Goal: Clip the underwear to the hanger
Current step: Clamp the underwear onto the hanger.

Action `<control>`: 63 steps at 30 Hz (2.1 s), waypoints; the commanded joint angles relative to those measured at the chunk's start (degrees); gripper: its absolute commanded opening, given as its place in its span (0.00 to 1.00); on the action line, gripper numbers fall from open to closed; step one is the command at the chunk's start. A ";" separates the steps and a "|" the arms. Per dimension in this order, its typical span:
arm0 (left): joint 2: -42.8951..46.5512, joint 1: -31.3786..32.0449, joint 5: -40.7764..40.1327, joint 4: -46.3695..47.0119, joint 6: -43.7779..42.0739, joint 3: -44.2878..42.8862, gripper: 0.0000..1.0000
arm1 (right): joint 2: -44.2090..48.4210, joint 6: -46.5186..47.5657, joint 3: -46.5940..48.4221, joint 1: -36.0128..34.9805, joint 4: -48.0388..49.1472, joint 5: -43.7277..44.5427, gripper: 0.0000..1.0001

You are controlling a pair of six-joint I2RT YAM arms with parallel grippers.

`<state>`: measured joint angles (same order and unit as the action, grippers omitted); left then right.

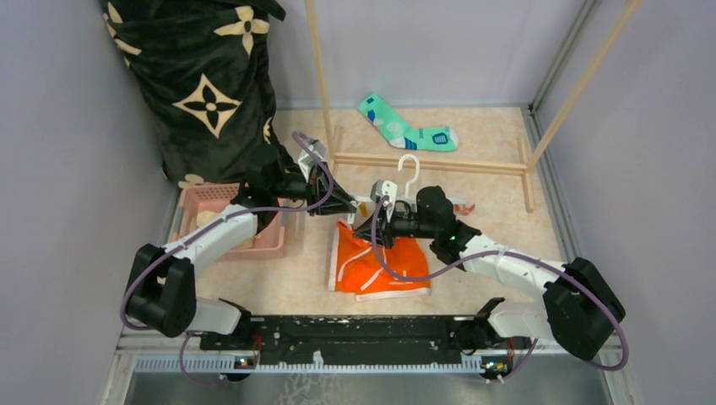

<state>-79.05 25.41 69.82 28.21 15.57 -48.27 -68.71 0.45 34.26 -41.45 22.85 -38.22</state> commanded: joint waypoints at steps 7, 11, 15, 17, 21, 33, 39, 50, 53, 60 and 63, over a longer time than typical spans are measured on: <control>-0.06 0.45 3.75 3.08 0.24 0.05 0.00 | 0.16 1.15 5.08 0.49 1.76 -3.37 0.00; -0.17 0.62 4.14 3.17 0.22 -0.07 0.00 | -0.43 1.05 5.79 0.49 2.00 -3.14 0.00; -0.14 0.71 4.65 3.13 0.22 -0.07 0.00 | -0.66 1.13 5.95 0.49 2.02 -2.39 0.00; -0.14 0.76 4.92 3.08 0.15 0.01 0.00 | -0.49 1.22 5.91 0.49 2.12 -1.86 0.00; -0.17 0.76 5.32 3.08 0.11 0.18 0.00 | 0.09 1.37 5.65 0.49 1.90 -0.45 0.00; -0.01 0.76 5.17 1.97 -0.89 0.31 0.00 | 1.54 1.93 5.63 0.49 0.54 0.68 0.00; -0.10 0.78 4.82 0.89 -1.85 0.09 0.01 | 2.54 1.92 5.72 0.49 -0.18 -0.29 0.00; -0.50 0.81 4.87 0.37 -2.30 -0.27 0.01 | 3.98 2.41 5.63 0.49 -2.44 -1.42 0.00; -0.48 0.85 5.18 0.36 -2.38 -0.30 0.02 | 4.23 2.54 5.77 0.49 -2.57 -0.39 0.00; -0.27 0.79 5.34 -0.67 -3.12 -0.21 0.02 | 4.04 2.35 6.33 0.53 -2.38 2.53 0.00; -0.07 0.81 5.33 -1.02 -3.43 -0.16 0.02 | 3.73 2.04 6.68 0.65 -2.41 3.20 0.00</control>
<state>-79.42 25.80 73.12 26.92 13.50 -48.27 -66.48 2.37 37.30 -41.45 17.74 -36.25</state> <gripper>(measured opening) 0.265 0.011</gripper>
